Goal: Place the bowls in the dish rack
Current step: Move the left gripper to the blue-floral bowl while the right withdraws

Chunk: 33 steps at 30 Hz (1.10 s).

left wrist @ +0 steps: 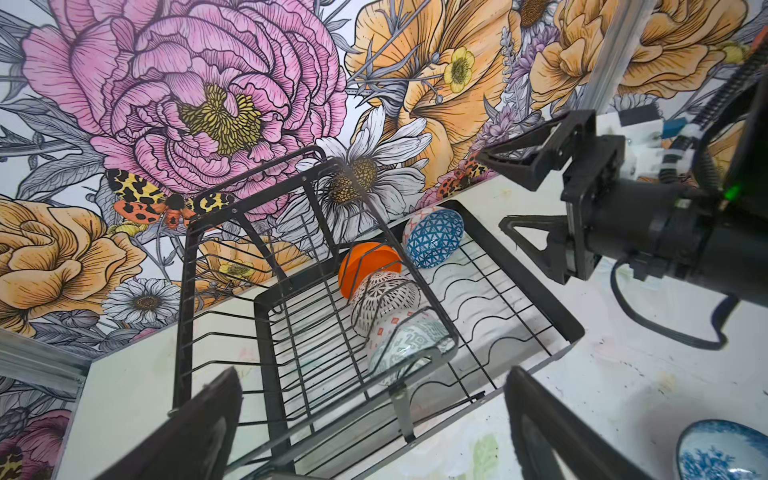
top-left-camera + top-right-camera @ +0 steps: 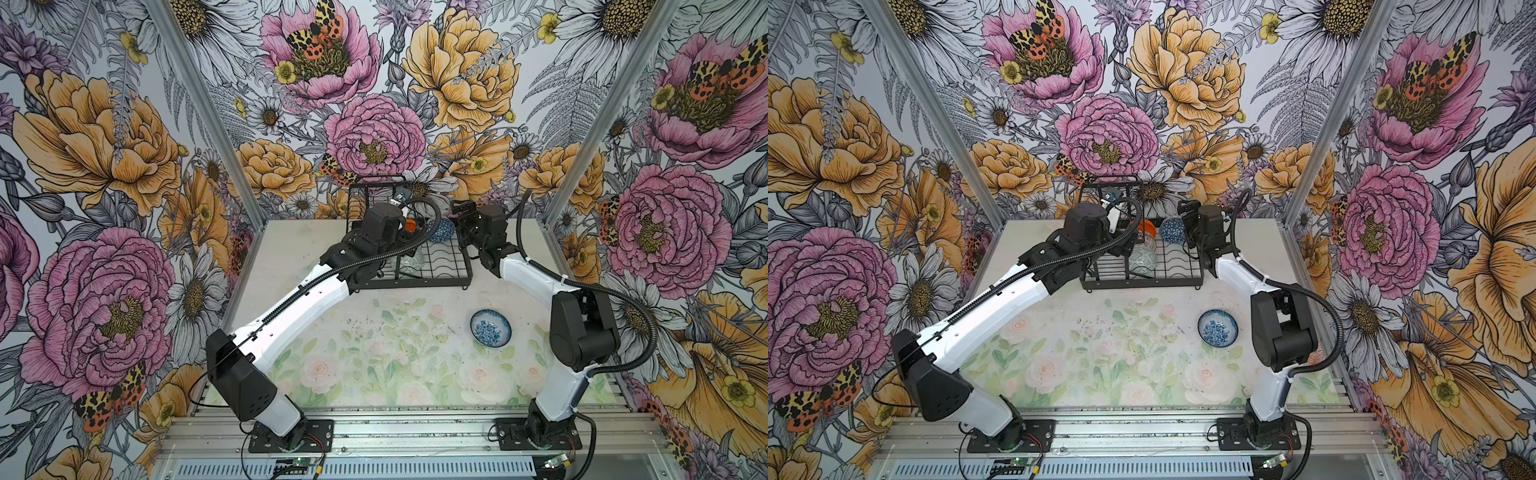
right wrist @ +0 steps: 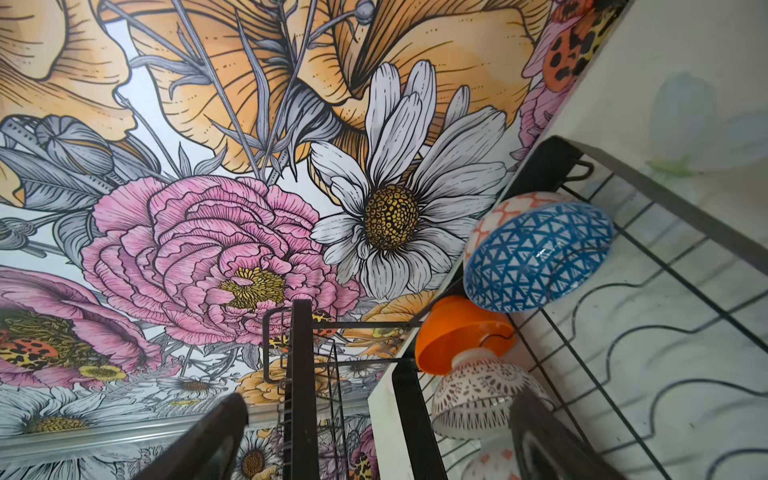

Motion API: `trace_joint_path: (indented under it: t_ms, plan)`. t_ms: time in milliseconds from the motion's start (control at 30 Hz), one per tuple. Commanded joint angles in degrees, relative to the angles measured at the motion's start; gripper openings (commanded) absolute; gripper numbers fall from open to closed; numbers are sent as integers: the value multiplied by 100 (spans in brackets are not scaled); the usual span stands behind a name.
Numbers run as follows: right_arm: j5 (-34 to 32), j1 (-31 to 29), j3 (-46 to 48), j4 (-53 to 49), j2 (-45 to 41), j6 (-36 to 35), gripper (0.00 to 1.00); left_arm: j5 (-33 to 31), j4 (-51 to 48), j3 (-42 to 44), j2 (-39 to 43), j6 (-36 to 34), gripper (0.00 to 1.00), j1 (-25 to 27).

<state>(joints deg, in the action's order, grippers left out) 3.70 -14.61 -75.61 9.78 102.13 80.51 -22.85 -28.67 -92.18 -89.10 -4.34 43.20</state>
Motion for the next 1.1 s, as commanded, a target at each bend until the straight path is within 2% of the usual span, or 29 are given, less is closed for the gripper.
trace_joint_path:
  t_ms: [0, 133, 300, 500, 600, 900, 1067]
  plan:
    - [131, 111, 280, -555, -631, -623, 99, -171, -339, -16, 3, 432, 99, 359]
    - [142, 262, 892, -1018, -1426, -950, 99, 50, -773, -91, -191, 1145, 99, 728]
    - [128, 584, 1973, -1422, -2620, -1081, 99, 470, -1114, -40, -291, 2371, 99, 1083]
    - [273, 814, 2342, -2919, -3813, -1994, 99, 959, -1159, 311, -438, 3871, 99, 1354]
    - [532, 970, 2661, -3289, -4368, -2191, 99, 1046, -1116, 446, -619, 4545, 99, 1517]
    - [971, 1215, 3152, -4536, -5298, -2347, 99, 1957, -788, 84, -1888, 5854, 99, 1911]
    - [1056, 1313, 3309, -4916, -5795, -2416, 99, 2238, -645, -96, -2356, 6167, 95, 2015]
